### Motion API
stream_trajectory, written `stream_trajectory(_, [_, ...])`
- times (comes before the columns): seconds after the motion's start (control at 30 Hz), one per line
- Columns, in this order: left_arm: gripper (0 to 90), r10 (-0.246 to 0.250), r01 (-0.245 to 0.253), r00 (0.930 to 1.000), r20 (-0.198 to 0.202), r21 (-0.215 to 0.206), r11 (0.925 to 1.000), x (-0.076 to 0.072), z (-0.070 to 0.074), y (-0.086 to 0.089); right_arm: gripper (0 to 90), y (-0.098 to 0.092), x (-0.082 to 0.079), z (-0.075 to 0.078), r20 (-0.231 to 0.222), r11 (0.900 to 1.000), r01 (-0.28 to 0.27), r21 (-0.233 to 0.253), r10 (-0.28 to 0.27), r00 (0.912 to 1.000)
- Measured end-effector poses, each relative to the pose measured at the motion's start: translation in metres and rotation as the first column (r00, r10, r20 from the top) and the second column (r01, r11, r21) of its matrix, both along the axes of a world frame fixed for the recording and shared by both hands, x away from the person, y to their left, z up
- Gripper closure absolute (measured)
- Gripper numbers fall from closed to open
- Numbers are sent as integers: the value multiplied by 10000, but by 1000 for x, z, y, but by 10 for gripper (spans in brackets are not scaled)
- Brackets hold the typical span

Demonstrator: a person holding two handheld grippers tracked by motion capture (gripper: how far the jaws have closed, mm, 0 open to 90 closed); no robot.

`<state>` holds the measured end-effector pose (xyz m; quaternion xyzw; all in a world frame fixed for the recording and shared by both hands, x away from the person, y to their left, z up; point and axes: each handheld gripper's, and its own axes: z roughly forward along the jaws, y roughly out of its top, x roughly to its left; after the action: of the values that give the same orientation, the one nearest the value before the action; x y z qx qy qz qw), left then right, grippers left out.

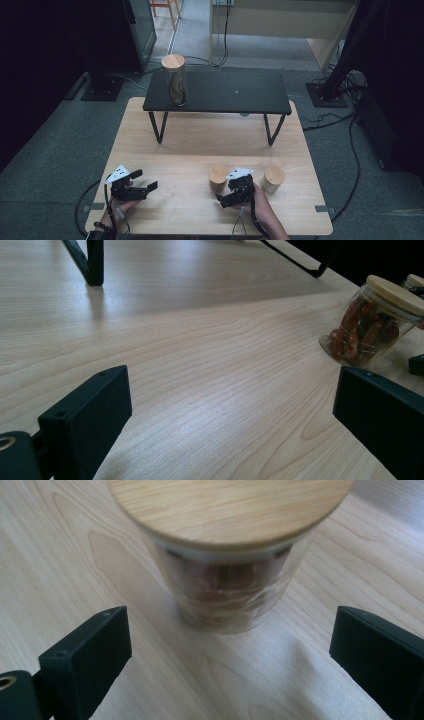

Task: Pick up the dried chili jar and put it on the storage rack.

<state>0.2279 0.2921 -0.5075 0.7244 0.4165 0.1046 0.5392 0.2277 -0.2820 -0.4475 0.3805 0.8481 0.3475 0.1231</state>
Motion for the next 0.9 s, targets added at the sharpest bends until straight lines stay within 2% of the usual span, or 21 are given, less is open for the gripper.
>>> stream_trajectory(0.43, [22,-53,53,10000,10,57,10000,0,0,0,54,2,17,3,16,10000,46,-18,-46,10000])
stream_trajectory(0.9, [22,-62,62,10000,-2,53,10000,1,0,0,85,9,24,1,51,9992,-398,55,398,9992])
